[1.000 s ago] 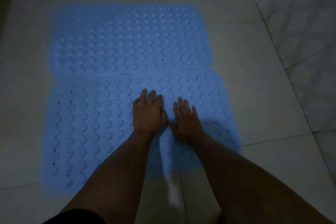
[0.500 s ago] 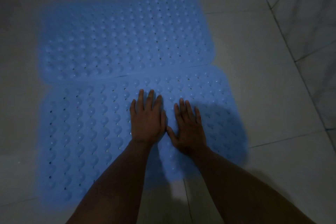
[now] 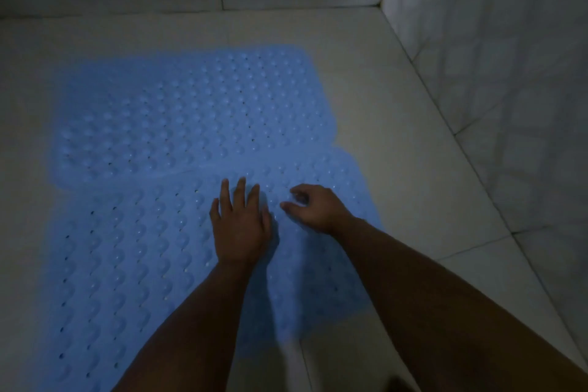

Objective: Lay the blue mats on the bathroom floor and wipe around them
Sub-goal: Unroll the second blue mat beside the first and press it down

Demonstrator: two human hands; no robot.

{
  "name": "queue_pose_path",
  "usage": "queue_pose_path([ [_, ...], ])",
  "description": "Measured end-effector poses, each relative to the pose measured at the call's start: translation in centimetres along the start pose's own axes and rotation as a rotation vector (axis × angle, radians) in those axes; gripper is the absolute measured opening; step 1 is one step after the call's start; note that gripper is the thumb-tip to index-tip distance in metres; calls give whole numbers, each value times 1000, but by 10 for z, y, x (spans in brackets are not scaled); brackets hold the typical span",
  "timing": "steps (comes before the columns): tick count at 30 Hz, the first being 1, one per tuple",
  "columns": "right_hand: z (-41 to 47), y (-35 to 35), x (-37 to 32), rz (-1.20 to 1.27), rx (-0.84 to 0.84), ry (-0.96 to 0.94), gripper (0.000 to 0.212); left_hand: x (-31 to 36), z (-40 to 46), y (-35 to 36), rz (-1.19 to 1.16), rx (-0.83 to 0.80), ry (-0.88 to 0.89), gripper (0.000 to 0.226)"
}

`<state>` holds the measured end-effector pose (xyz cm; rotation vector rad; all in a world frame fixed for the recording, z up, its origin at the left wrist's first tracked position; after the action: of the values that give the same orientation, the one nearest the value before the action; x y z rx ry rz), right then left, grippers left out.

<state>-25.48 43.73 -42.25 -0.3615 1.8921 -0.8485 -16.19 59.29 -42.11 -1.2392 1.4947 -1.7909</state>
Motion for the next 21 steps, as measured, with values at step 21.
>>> queue_pose_path([
  [21,-3,-75,99,-173,461,-60,25,113,-64,111,148,-264,400,88],
])
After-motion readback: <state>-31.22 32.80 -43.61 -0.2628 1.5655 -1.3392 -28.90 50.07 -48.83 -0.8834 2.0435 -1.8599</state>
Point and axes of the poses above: each hand's wrist, its own z-axis towards the middle knuckle, its own y-axis out of the palm, x = y × z, the point moved 7 cm from there along z, towards the middle knuckle, and after that the axes turned 13 degrees about -y, right-handed, at the moved point
